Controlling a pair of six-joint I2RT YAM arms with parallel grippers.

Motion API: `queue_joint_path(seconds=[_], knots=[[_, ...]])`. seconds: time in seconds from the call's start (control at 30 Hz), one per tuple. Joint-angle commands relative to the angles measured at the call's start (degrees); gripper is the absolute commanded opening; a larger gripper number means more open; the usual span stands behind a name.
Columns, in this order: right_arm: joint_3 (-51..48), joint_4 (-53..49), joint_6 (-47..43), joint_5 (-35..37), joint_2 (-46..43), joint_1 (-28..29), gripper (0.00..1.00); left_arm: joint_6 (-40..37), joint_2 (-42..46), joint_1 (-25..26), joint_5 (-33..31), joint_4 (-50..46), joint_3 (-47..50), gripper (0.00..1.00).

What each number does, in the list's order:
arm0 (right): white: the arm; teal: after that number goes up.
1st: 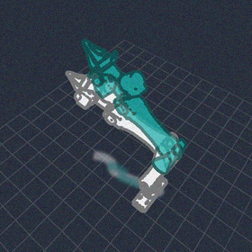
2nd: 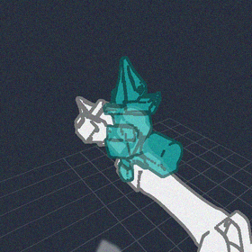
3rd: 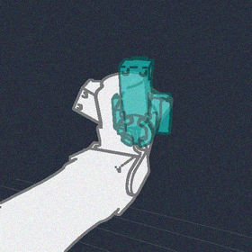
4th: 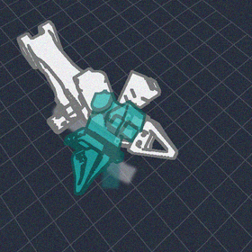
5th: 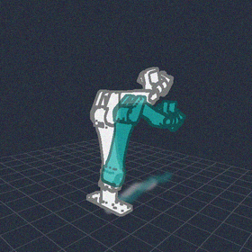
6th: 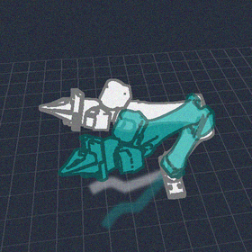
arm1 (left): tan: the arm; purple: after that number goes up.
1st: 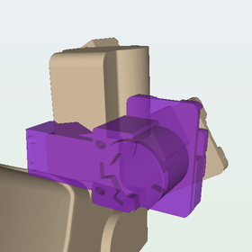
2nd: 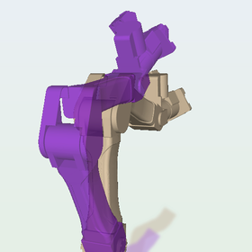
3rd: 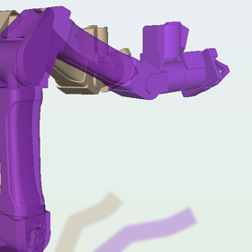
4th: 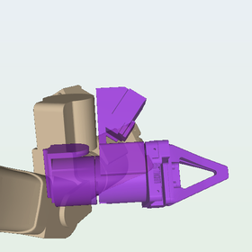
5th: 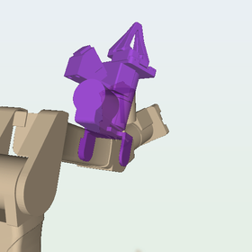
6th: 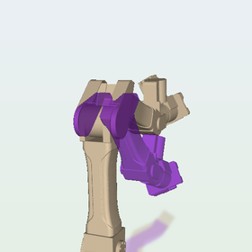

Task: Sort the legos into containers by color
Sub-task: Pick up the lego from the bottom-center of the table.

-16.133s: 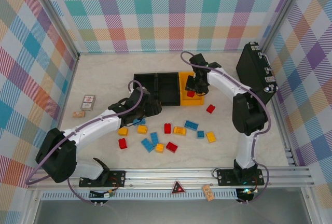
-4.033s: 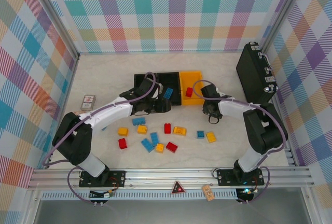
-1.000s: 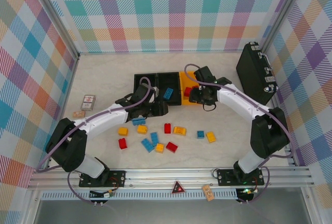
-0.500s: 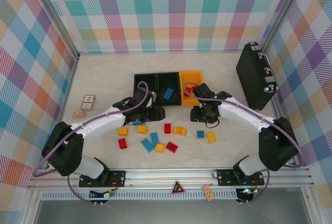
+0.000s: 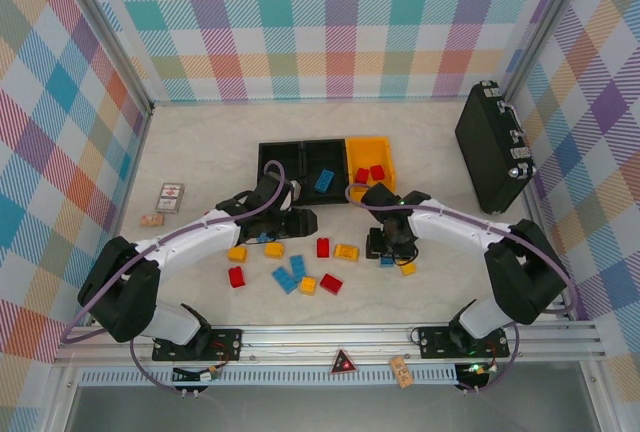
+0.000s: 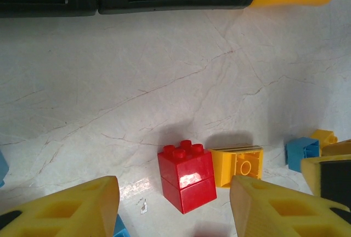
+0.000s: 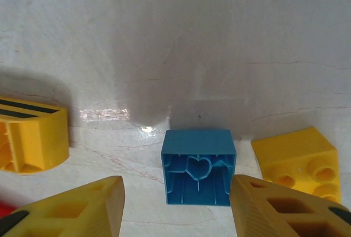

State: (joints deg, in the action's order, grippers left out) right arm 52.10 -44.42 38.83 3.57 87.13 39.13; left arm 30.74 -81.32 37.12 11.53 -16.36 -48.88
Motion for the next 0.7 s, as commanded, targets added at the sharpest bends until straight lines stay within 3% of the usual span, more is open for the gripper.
queue_joint_path(seconds=[0.0,0.33,0.47,0.67], knots=[[-0.4,0.0,1.4,0.5,1.6,0.5,0.53,0.9,0.3,0.8,0.9,-0.1,1.1,0.56],[0.1,1.2,0.9,0.7,4.7,1.2,0.45,1.4,-0.4,0.8,0.6,2.1,1.7,0.56],[0.4,1.3,0.8,0.8,5.2,1.4,0.32,1.5,-1.1,0.8,0.7,2.6,1.5,0.55],[2.3,0.4,-0.2,1.4,4.5,1.4,0.21,1.5,-1.7,0.8,0.9,2.9,0.8,0.55]])
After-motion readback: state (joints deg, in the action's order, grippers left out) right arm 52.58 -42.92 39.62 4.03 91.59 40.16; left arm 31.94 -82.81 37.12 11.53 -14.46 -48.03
